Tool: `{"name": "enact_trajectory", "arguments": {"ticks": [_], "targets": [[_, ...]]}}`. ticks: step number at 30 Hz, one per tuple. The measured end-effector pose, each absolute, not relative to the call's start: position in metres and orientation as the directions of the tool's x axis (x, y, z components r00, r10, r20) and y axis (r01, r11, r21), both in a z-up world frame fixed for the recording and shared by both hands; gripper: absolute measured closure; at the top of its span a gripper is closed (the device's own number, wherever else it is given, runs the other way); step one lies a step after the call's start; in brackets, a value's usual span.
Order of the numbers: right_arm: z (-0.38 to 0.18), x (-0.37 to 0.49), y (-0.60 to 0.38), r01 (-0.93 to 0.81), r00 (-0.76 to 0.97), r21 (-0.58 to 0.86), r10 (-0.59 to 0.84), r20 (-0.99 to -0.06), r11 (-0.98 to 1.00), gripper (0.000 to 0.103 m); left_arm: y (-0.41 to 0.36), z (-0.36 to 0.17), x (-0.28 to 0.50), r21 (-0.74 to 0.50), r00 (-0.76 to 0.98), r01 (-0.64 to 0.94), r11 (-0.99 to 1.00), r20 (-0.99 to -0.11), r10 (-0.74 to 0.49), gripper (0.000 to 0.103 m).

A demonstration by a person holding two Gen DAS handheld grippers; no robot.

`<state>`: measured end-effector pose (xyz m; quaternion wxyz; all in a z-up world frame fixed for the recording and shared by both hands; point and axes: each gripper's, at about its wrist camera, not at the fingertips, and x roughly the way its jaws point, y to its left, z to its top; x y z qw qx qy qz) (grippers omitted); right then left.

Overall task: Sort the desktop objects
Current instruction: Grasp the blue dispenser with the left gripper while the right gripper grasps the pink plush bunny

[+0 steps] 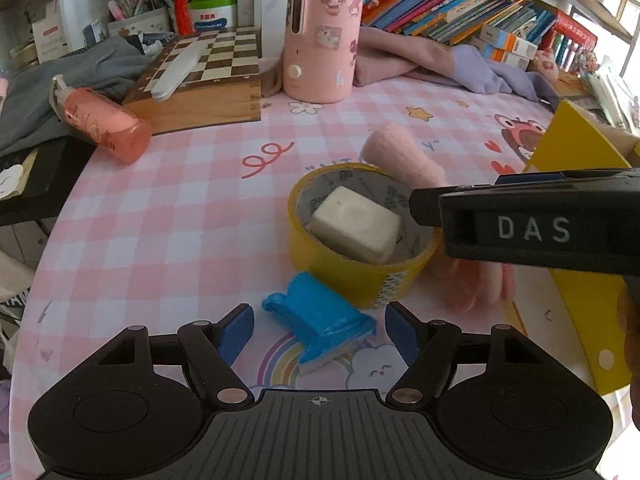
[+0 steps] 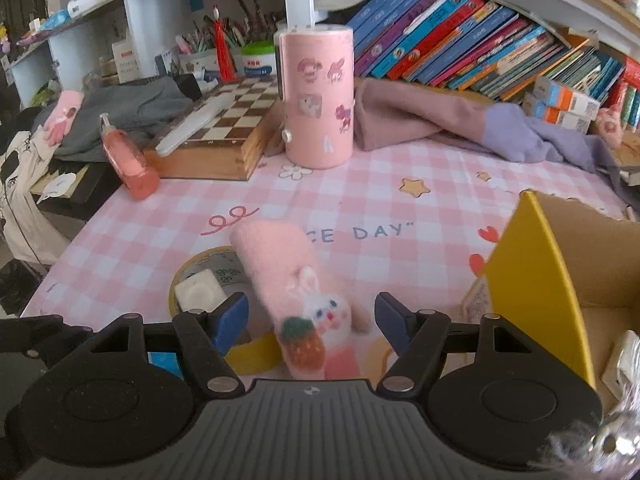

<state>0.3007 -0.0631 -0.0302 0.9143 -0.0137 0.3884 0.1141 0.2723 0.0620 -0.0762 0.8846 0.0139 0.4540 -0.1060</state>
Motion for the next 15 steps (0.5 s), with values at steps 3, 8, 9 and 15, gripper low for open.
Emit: {"name": "enact_trajectory", "arguments": {"ticks": [3, 8, 9, 15], "targets": [[-0.036, 0.309, -0.063, -0.206, 0.655, 0.076, 0.196, -0.729, 0.975, 0.035, 0.063, -0.077, 0.274, -0.064, 0.574, 0.195, 0.979, -0.801, -0.167, 0.038], [-0.04, 0.314, -0.07, -0.205, 0.628, 0.129, 0.232, -0.743, 0.97, 0.067, 0.069, -0.075, 0.272, -0.074, 0.578, 0.199, 0.977, -0.797, -0.178, 0.05], [-0.04, 0.313, -0.071, -0.212, 0.629, 0.138, 0.243, -0.738, 0.967, 0.07, 0.07, -0.075, 0.271, -0.078, 0.577, 0.2, 0.977, -0.796, -0.182, 0.053], [-0.032, 0.304, -0.067, -0.25, 0.652, 0.133, 0.268, -0.709, 0.959, 0.088, 0.078, -0.068, 0.264, -0.105, 0.582, 0.188, 0.976, -0.789, -0.197, 0.058]]}}
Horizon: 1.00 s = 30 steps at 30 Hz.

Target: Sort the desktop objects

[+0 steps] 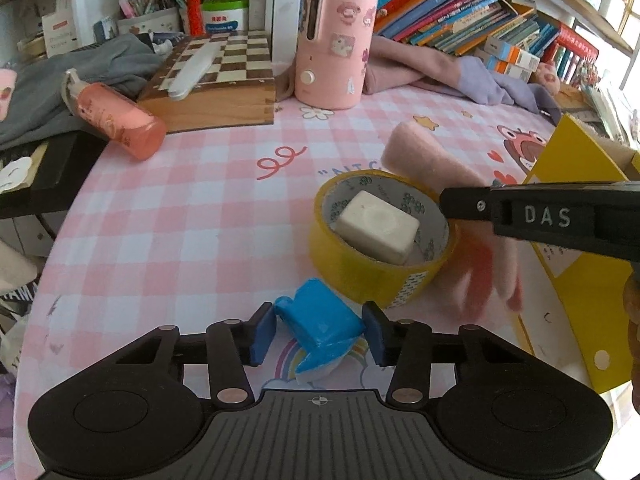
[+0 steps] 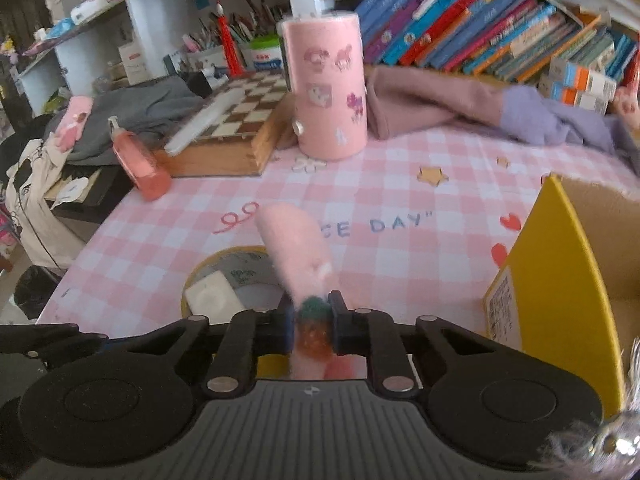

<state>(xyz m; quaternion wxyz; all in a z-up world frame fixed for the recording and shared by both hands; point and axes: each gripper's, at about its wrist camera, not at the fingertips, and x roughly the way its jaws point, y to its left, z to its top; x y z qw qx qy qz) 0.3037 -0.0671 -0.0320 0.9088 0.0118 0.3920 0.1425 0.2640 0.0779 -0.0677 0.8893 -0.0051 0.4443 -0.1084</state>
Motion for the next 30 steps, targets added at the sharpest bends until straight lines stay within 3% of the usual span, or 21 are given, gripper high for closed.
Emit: {"name": "enact_trajectory", "arguments": {"ticks": [30], "targets": [[0.033, 0.188, -0.097, -0.239, 0.755, 0.152, 0.282, -0.592, 0.959, 0.089, 0.109, 0.021, 0.166, -0.223, 0.713, 0.202, 0.954, -0.635, -0.299, 0.059]]}}
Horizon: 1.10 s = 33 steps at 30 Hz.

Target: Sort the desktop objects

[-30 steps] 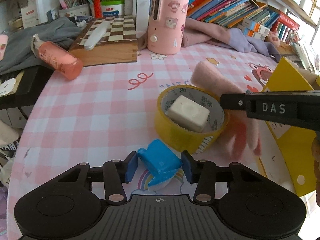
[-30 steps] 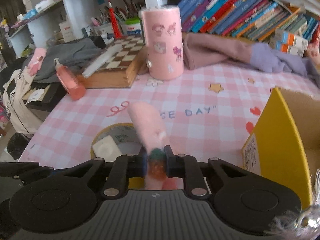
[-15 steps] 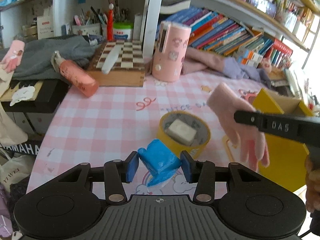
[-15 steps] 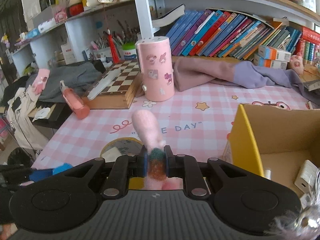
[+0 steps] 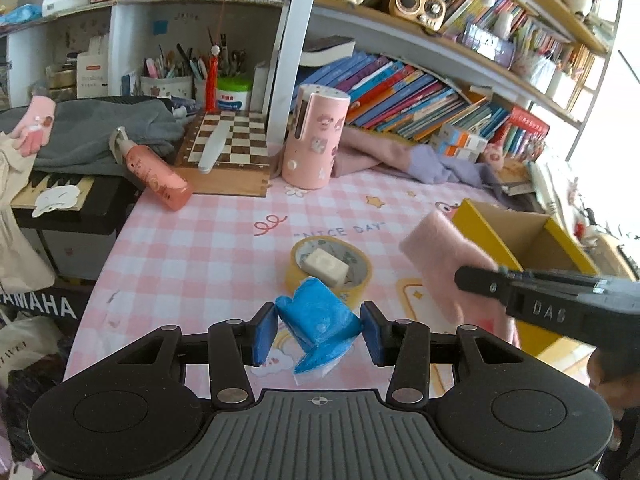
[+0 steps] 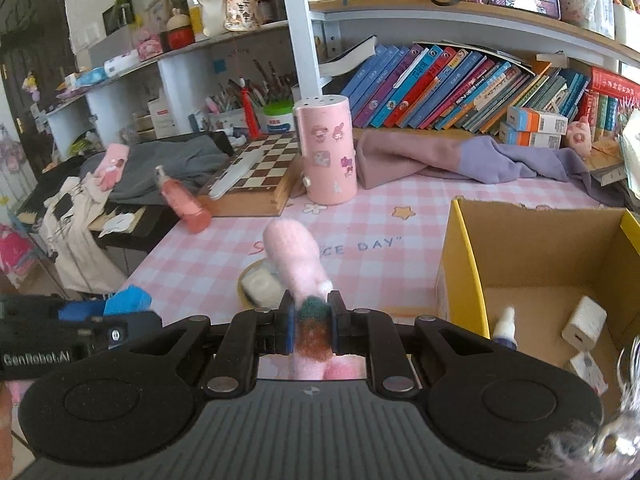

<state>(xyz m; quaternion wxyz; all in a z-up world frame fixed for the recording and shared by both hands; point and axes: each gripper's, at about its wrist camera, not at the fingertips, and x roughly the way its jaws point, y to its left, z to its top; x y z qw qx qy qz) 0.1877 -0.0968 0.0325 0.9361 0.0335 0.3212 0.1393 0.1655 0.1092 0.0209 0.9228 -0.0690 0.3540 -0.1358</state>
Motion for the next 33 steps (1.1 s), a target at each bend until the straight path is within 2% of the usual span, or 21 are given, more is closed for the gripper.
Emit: {"name": "enact_trajectory", "arguments": {"ticks": [18, 33], "targets": [[0.029, 0.084, -0.087, -0.253, 0.725, 0.159, 0.296, -0.622, 0.954, 0.089, 0.123, 0.026, 0.072, -0.259, 0.704, 0.232, 0.938, -0.621, -0.346, 0.059], [0.018, 0.005, -0.097, -0.141, 0.73, 0.173, 0.221, -0.646, 0.975, 0.089, 0.109, 0.016, 0.02, -0.265, 0.639, 0.343, 0.901, -0.637, -0.43, 0.059]]}}
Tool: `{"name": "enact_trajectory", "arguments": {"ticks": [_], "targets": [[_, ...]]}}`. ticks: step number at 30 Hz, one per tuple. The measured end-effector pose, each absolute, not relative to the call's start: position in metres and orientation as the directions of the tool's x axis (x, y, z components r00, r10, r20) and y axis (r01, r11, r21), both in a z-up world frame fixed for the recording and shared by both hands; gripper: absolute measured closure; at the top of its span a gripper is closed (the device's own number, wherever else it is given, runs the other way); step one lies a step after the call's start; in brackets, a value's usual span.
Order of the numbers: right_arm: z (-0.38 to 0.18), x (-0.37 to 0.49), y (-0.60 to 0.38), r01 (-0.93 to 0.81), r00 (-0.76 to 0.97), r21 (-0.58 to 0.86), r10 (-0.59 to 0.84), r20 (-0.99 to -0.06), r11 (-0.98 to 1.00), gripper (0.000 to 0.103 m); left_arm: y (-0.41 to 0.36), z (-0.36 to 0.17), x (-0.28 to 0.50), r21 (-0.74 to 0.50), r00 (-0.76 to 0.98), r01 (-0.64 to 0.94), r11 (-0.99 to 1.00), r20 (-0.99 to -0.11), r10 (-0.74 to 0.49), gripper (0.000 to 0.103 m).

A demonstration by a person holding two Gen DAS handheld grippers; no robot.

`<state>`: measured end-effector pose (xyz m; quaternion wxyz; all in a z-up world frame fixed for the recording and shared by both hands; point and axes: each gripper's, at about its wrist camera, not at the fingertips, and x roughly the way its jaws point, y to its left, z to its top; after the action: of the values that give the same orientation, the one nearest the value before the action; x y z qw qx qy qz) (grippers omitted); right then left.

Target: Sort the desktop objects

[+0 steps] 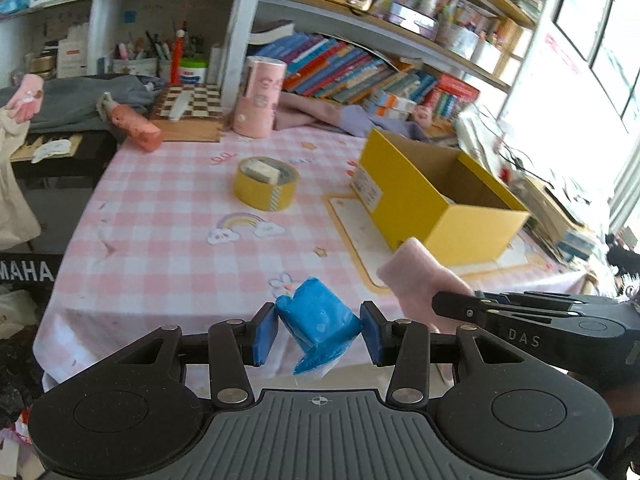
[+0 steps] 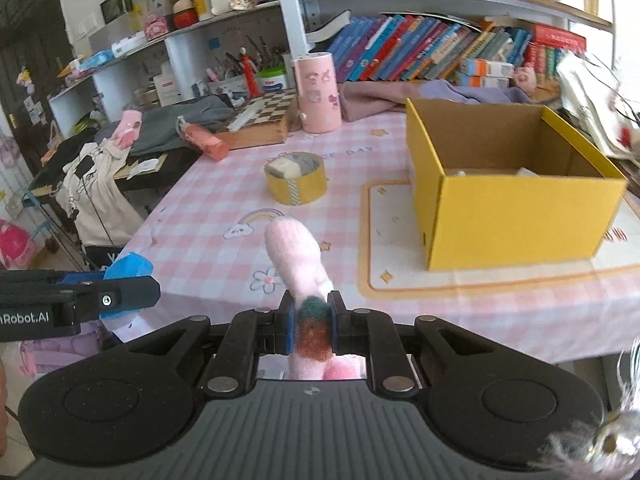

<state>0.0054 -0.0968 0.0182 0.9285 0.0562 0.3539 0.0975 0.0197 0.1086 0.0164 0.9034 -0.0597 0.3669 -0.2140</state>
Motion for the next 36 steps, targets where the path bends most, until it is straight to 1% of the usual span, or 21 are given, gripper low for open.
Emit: {"name": "enact_trajectory", "arguments": {"ticks": [16, 27, 36], "targets": [[0.005, -0.042, -0.119, 0.04, 0.696, 0.209, 0.123, -0.707, 0.977, 0.089, 0.088, 0.01, 0.003, -0.268, 0.554, 0.46, 0.846, -0.658, -0.51, 0.06], [0.007, -0.06, -0.138, 0.136, 0.704, 0.167, 0.023, -0.71, 0.977, 0.089, 0.058, 0.012, 0.013, -0.276, 0.499, 0.559, 0.782, -0.641, -0.583, 0.06], [0.01, -0.064, -0.161, 0.217, 0.7, 0.138, -0.056, -0.712, 0.966, 0.089, 0.031, 0.011, 0.023, -0.28, 0.458, 0.612, 0.74, -0.637, -0.62, 0.06]]}}
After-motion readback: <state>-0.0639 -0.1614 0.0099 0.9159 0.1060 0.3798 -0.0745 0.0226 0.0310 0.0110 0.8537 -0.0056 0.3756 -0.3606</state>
